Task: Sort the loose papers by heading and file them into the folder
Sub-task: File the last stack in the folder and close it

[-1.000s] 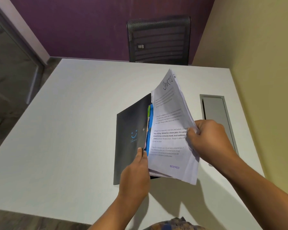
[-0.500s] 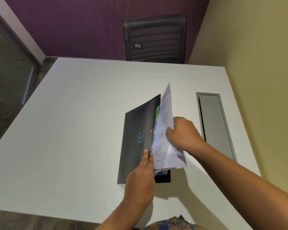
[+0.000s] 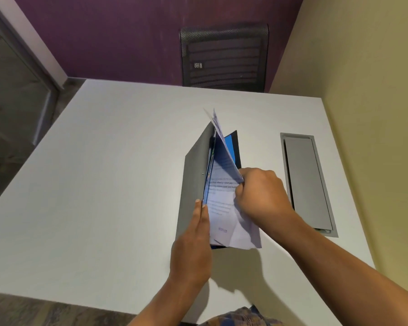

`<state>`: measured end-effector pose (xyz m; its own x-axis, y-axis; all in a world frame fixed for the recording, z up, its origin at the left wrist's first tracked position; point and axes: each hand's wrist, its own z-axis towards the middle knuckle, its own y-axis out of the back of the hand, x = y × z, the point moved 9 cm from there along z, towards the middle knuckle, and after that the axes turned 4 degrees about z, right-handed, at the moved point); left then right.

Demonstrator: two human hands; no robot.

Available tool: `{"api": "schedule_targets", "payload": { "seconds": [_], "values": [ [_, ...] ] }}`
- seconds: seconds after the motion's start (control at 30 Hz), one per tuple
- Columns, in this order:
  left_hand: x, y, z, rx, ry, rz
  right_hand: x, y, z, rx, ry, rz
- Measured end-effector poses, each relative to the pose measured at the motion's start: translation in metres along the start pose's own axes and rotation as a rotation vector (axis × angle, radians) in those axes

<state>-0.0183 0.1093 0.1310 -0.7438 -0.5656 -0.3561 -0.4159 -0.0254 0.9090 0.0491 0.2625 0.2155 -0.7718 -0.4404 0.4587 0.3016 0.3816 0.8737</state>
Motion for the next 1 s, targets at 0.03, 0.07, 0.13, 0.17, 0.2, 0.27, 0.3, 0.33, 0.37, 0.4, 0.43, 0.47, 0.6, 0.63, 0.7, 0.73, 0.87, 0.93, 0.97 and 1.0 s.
{"api": "schedule_targets", "payload": {
  "seconds": [0.03,0.07,0.13,0.17,0.2,0.27,0.3,0.33,0.37,0.4,0.43,0.47,0.6,0.63,0.7,0.73,0.87,0.93,0.97,1.0],
  "values": [
    [-0.002,0.001,0.000,0.005,-0.010,0.013,0.002,-0.002,0.002,0.017,-0.014,0.048],
    [-0.004,0.001,-0.001,0.015,-0.019,0.026,0.003,-0.005,0.004,0.031,-0.032,0.109],
    [-0.007,0.002,-0.003,-0.013,-0.038,0.020,0.004,-0.011,0.010,0.045,-0.057,0.225],
    [-0.008,0.004,-0.004,-0.064,-0.061,0.006,0.005,-0.015,0.014,0.055,-0.067,0.258],
    [-0.009,0.005,-0.004,-0.109,-0.080,-0.010,0.006,-0.019,0.015,0.076,-0.073,0.266],
    [-0.008,-0.001,-0.003,-0.108,-0.088,-0.019,0.010,-0.028,0.016,0.139,-0.080,0.233],
    [-0.007,-0.003,-0.002,-0.108,-0.087,-0.012,0.011,-0.031,0.016,0.174,-0.083,0.187],
    [-0.007,-0.003,-0.001,-0.128,-0.093,0.004,0.012,-0.032,0.015,0.208,-0.084,0.127],
    [-0.008,0.000,-0.001,-0.149,-0.101,0.003,0.013,-0.031,0.014,0.237,-0.081,0.067],
    [-0.008,0.001,0.000,-0.157,-0.105,-0.002,0.013,-0.028,0.014,0.263,-0.072,0.006],
    [-0.007,0.001,0.001,-0.150,-0.103,-0.012,0.014,-0.023,0.014,0.288,-0.062,-0.050],
    [-0.006,-0.001,0.002,-0.141,-0.099,-0.019,0.014,-0.019,0.015,0.320,-0.052,-0.110],
    [-0.011,-0.004,0.000,-0.155,-0.142,0.005,0.024,-0.021,0.027,0.431,0.001,-0.310],
    [-0.012,-0.006,-0.001,-0.161,-0.148,0.005,0.024,-0.028,0.031,0.442,-0.004,-0.315],
    [-0.014,-0.007,0.001,-0.175,-0.139,-0.027,0.021,-0.043,0.038,0.441,-0.010,-0.321],
    [-0.013,-0.007,0.001,-0.176,-0.121,-0.062,0.018,-0.049,0.040,0.443,-0.006,-0.335],
    [-0.012,-0.006,0.002,-0.193,-0.113,-0.121,0.009,-0.057,0.045,0.419,-0.014,-0.323],
    [-0.014,-0.010,0.002,-0.162,-0.103,-0.145,0.007,-0.054,0.047,0.347,-0.021,-0.210],
    [-0.013,-0.009,0.004,-0.164,-0.089,-0.156,0.007,-0.052,0.048,0.313,-0.021,-0.130],
    [-0.012,-0.007,0.005,-0.182,-0.079,-0.170,0.006,-0.051,0.046,0.289,-0.031,-0.049]
  ]
}}
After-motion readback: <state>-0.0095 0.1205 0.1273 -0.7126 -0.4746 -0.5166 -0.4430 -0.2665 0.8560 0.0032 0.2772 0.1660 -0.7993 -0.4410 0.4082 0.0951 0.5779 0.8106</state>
